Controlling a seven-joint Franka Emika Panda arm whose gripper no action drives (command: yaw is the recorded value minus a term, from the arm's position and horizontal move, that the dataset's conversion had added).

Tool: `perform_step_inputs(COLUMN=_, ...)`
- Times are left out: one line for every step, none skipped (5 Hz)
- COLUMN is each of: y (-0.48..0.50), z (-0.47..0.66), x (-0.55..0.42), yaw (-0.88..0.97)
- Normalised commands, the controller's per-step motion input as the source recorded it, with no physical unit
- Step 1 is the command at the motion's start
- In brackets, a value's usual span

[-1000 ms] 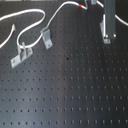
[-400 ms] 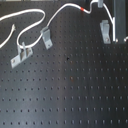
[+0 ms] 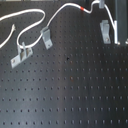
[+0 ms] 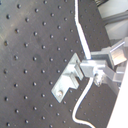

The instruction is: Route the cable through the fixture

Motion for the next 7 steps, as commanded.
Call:
perform_step_inputs(y=-0.074, z=0.03, x=0.143, yaw=0.00)
perform_step_inputs(y=0.000, z=0.03, x=0.000, yaw=0.00)
perform_step_inputs(y=0.162, z=0.34, x=-0.049, yaw=-0.21)
perform_step_inputs(y=0.103, z=0.32, x=-0.028, yaw=-0.22)
perform_step_inputs(y=-0.023, z=0.04, x=-0.003, yaw=-0.01)
perform_step_inputs(y=-0.162, z=0.50, x=-0.082, yaw=-0.29)
perform_step_inputs(y=-0.007, z=0.00, x=-0.042, yaw=-0.09)
